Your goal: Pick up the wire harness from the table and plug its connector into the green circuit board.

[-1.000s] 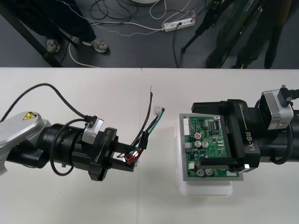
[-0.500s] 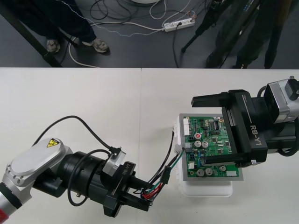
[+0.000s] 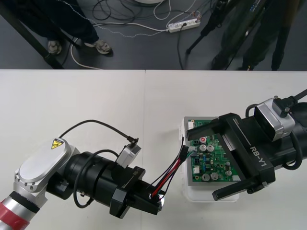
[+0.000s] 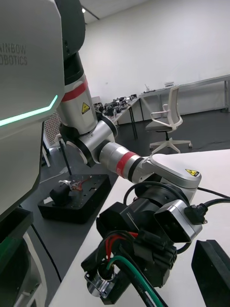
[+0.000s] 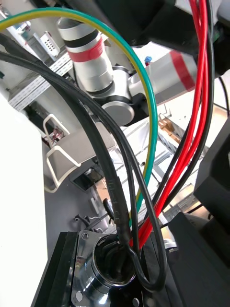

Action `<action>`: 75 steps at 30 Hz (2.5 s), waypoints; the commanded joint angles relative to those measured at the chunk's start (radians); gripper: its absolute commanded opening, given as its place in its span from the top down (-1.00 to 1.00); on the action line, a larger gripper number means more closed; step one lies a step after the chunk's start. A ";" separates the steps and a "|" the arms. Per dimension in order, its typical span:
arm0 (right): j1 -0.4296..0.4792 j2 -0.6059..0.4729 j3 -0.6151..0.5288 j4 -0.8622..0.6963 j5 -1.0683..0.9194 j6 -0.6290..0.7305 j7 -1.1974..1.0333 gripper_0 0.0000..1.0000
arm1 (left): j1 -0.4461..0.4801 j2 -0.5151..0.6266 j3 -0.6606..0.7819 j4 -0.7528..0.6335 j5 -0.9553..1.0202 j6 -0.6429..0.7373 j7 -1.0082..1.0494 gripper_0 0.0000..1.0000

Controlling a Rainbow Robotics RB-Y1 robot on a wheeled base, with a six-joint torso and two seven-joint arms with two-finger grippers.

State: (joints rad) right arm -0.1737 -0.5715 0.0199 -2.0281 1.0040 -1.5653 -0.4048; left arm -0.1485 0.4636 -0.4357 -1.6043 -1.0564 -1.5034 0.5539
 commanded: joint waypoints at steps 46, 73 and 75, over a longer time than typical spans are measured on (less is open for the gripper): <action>-0.187 -0.060 0.120 0.058 -0.033 -0.005 0.162 -1.00 | 0.023 -0.079 -0.061 -0.054 0.081 -0.067 0.127 1.00; -0.184 -0.033 0.120 0.057 -0.045 -0.005 0.173 1.00 | 0.024 -0.074 -0.061 -0.065 0.093 -0.067 0.136 1.00; -0.184 -0.031 0.118 0.058 -0.048 -0.005 0.173 1.00 | 0.026 -0.074 -0.061 -0.065 0.093 -0.067 0.136 1.00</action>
State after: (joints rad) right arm -0.3279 -0.6145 0.1285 -1.9641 0.9767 -1.5654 -0.2926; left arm -0.1483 0.4131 -0.4810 -1.6288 -0.9808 -1.5217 0.6311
